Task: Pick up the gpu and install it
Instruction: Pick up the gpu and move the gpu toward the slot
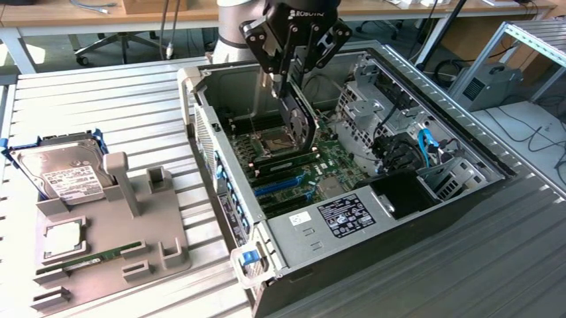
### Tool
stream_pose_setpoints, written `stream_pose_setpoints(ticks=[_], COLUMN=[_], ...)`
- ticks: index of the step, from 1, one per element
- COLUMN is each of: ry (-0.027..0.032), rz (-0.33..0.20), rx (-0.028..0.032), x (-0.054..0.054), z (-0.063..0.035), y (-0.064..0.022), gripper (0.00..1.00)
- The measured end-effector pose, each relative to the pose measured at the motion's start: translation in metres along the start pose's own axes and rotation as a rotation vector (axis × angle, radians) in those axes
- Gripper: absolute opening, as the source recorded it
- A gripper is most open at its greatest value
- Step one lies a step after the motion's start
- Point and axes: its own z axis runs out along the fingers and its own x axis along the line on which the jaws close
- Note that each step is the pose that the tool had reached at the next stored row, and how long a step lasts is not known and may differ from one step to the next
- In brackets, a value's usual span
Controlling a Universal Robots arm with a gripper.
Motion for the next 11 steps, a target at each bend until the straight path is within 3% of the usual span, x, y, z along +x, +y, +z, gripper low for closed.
stream_pose_setpoints(ticks=[11], ry=[0.0], rz=[0.0], rx=[0.0], x=[0.0], z=[0.0016], y=[0.0021], gripper=[0.27])
